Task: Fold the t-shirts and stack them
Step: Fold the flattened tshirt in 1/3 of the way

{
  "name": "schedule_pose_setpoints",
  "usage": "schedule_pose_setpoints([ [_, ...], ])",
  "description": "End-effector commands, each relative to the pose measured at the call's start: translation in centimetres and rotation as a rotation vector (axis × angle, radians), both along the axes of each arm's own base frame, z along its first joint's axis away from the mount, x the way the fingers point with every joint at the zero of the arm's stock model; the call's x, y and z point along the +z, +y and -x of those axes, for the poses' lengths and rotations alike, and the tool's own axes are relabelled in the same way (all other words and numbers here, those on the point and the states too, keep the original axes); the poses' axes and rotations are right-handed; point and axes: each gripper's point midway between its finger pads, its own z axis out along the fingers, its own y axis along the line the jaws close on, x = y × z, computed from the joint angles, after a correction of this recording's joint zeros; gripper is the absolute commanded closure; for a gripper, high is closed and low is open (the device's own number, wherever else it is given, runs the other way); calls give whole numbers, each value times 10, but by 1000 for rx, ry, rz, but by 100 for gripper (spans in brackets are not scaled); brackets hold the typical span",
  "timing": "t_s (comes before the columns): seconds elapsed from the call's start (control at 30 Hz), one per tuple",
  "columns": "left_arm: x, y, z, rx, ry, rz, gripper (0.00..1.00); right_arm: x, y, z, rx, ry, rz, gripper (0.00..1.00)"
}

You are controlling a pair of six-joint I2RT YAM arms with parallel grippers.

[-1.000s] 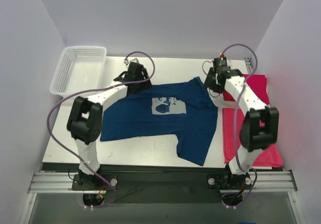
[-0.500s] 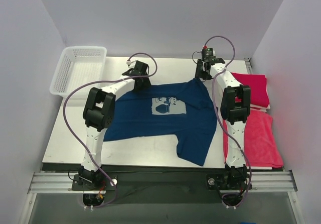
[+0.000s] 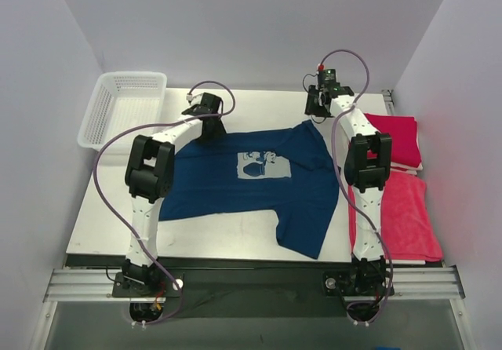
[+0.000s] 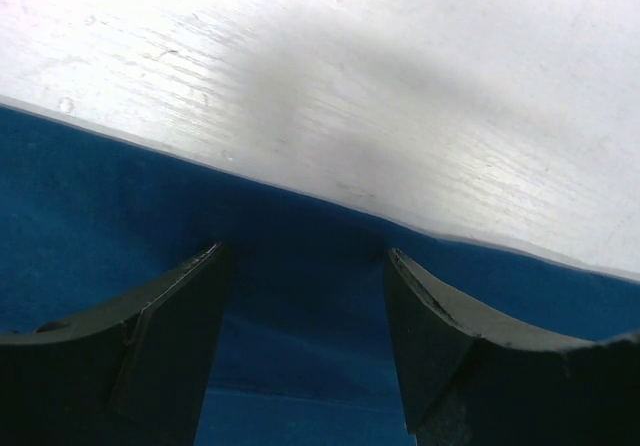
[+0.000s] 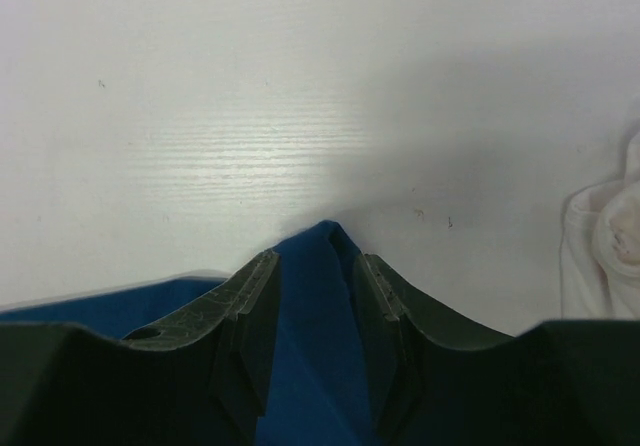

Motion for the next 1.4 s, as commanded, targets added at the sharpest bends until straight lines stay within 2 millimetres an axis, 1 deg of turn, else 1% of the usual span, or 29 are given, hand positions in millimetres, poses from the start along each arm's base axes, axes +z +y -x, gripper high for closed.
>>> schedule_pose_setpoints([
  [0.0, 9, 14, -5, 39, 1, -23, 27, 5, 15, 9, 66, 10, 12, 64],
  [0.17, 1, 17, -3, 42, 27, -20, 27, 1, 29, 14, 136, 20, 56, 66],
  [0.2, -3, 17, -2, 42, 37, -17, 27, -3, 32, 15, 138, 28, 76, 66],
  [0.23, -4, 19, -2, 44, 41, -15, 27, -1, 32, 13, 140, 23, 80, 66],
  [0.3, -6, 20, 0, 47, 49, -11, 27, -4, 32, 16, 138, 46, 83, 66],
  [0.4, -8, 21, 3, 48, 64, -5, 28, -6, 29, 17, 118, 72, 101, 64],
  [0.43, -7, 22, 3, 52, 63, -3, 27, -11, 28, 17, 115, 86, 101, 64],
  [0.47, -8, 22, 5, 51, 67, -3, 27, -8, 21, 17, 86, 93, 131, 64],
  [0.53, -7, 23, 6, 56, 69, 8, 27, -10, 17, 17, 72, 106, 143, 64],
  [0.63, -9, 24, 9, 58, 76, 15, 28, -9, 7, 19, 33, 112, 187, 60],
  [0.67, -10, 24, 9, 57, 76, 18, 27, -10, 4, 20, 23, 118, 200, 57],
  [0.8, -14, 22, 13, 55, 89, 30, 27, -9, -4, 21, 10, 127, 222, 55],
  [0.83, -15, 22, 12, 54, 90, 32, 27, -10, -6, 21, 9, 130, 226, 57],
  [0.93, -13, 21, 12, 56, 86, 34, 27, -14, -6, 24, 16, 150, 220, 65],
  [0.97, -13, 22, 12, 59, 86, 30, 27, -14, -6, 26, 17, 156, 218, 70],
  [1.1, -14, 26, 14, 68, 93, 28, 27, -16, -4, 27, 27, 166, 204, 83],
  [1.13, -14, 27, 14, 71, 96, 30, 27, -16, -5, 27, 21, 166, 202, 89],
  [1.23, -18, 31, 17, 79, 106, 29, 27, -15, -8, 26, 8, 165, 193, 100],
  [1.37, -24, 38, 20, 97, 122, 32, 28, -13, -12, 26, -10, 163, 180, 100],
])
